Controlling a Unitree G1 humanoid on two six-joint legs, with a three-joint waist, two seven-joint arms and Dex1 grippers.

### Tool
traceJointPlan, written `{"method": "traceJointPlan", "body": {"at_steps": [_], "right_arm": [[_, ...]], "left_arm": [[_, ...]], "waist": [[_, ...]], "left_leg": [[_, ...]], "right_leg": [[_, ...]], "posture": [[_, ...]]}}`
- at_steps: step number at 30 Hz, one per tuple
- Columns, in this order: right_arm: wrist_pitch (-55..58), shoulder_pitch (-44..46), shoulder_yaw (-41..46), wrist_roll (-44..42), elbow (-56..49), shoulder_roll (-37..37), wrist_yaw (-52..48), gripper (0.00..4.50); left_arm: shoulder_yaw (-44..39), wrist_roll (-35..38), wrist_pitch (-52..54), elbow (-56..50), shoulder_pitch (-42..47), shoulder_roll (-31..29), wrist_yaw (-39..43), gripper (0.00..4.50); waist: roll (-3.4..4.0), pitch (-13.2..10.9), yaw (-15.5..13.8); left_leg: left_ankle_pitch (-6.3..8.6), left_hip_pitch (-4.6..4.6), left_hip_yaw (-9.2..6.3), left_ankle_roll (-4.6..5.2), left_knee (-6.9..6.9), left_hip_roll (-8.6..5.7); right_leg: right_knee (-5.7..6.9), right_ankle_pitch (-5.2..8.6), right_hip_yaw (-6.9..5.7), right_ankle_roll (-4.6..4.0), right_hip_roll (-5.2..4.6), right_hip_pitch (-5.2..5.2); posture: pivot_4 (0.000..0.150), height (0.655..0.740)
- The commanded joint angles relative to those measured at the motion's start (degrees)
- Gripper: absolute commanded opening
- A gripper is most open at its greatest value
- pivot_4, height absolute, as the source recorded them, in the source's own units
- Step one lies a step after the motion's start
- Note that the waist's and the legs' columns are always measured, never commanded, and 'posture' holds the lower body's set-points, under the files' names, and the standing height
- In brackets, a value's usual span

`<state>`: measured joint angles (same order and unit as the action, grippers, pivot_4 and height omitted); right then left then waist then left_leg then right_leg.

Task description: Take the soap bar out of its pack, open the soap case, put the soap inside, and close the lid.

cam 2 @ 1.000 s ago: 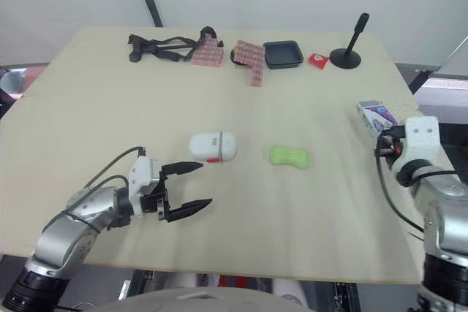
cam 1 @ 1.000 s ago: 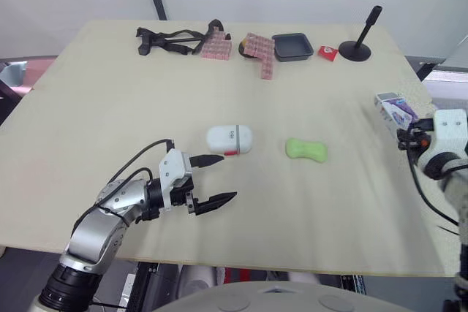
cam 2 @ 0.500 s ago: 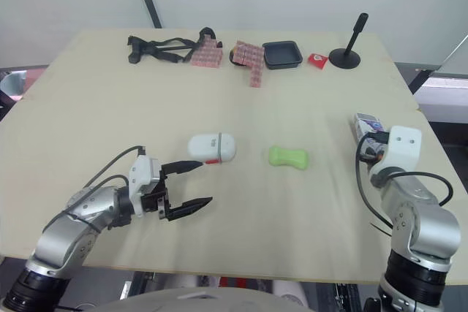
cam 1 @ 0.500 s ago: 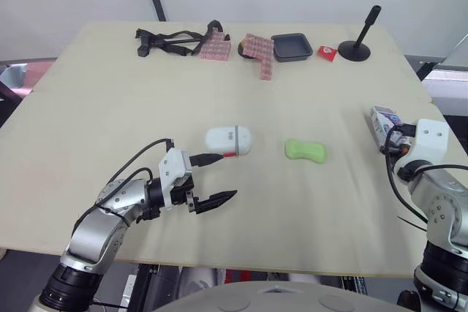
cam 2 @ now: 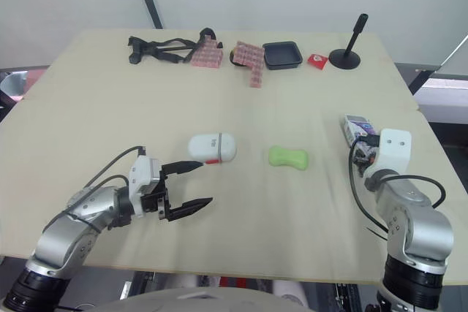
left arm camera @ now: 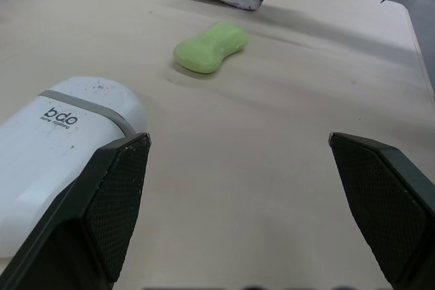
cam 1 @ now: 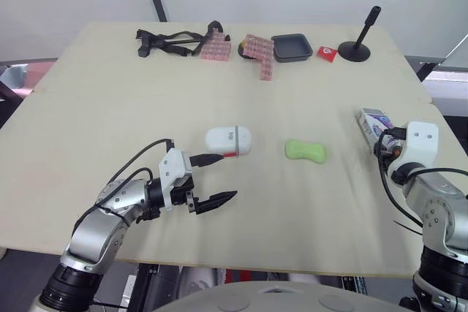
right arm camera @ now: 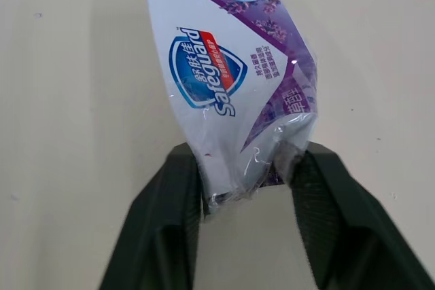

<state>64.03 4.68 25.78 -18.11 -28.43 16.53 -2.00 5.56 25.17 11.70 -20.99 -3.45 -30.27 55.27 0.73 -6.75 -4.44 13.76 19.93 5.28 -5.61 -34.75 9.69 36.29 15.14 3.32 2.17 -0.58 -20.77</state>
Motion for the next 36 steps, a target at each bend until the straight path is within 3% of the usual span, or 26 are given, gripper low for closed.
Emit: {"method": "traceJointPlan", "body": {"at_steps": [1, 4, 5, 14, 21, 27, 36], "right_arm": [[-1.3, -0.7, 0.5, 0.1, -1.9, 2.2, -1.3, 3.31], [-2.5, -2.4, -0.9, 0.8, -2.2, 4.3, -2.9, 4.33], [-3.5, -3.1, -1.6, 1.3, -2.5, 5.3, -3.5, 4.49], [-24.3, -4.9, -5.7, 2.7, -0.6, 18.0, -18.5, 4.49], [-45.8, -2.9, -6.2, -8.2, 7.9, 16.8, -42.5, 4.49], [-57.8, -5.9, -9.1, -12.2, 17.4, 19.4, -64.3, 4.49], [-68.1, -5.6, -11.4, -11.7, 29.2, 22.6, -79.0, 4.49]], "left_arm": [[-0.8, 1.0, -1.0, -1.2, 0.1, -0.3, 0.5, 4.5], [-0.8, 1.0, -1.0, -1.2, 0.2, -0.3, 0.6, 4.5], [-0.8, 1.0, -1.1, -1.1, 0.2, -0.3, 0.7, 4.5], [-0.7, 0.4, -1.4, -0.2, 1.0, -0.1, 0.6, 4.5], [-0.7, -0.1, -2.2, 2.4, 3.6, -0.1, 1.2, 4.5], [-1.3, -0.4, -3.1, 4.6, 5.4, -1.1, 2.2, 4.5], [-3.0, -1.2, -4.4, 10.1, 10.1, -3.9, 4.2, 4.5]], "waist": [[0.0, 0.0, 0.0], [0.0, 0.0, 0.0], [0.0, 0.0, -0.1], [0.05, 0.0, 0.3], [0.04, 0.0, 0.4], [0.01, 0.0, 0.4], [0.0, 0.0, 0.8]], "left_leg": [[0.0, -0.01, 0.0, 0.0, 0.0, 0.0], [0.0, -0.07, 0.0, 0.0, 0.02, 0.0], [0.0, -0.07, 0.0, 0.0, 0.03, 0.0], [0.0, -0.08, 0.02, -0.01, 0.1, 0.02], [-0.03, 0.03, 0.02, 0.1, 0.04, 0.01], [0.03, 0.22, 0.0, 0.3, -0.15, 0.02], [0.02, 0.28, -0.02, 0.4, -0.34, 0.01]], "right_leg": [[-0.01, 0.0, 0.0, 0.0, 0.0, 0.02], [-0.04, 0.0, 0.0, 0.0, 0.0, 0.07], [-0.05, 0.0, -0.01, 0.0, 0.0, 0.09], [-0.11, 0.0, 0.04, 0.0, -0.02, 0.28], [-0.08, 0.01, 0.03, -0.01, -0.02, 0.27], [0.02, 0.01, -0.03, -0.01, -0.03, 0.27], [0.01, 0.01, -0.05, -0.02, -0.07, 0.26]], "posture": [[0.15, 0.74], [0.15, 0.74], [0.15, 0.74], [0.15, 0.74], [0.15, 0.74], [0.15, 0.74], [0.15, 0.74]]}}
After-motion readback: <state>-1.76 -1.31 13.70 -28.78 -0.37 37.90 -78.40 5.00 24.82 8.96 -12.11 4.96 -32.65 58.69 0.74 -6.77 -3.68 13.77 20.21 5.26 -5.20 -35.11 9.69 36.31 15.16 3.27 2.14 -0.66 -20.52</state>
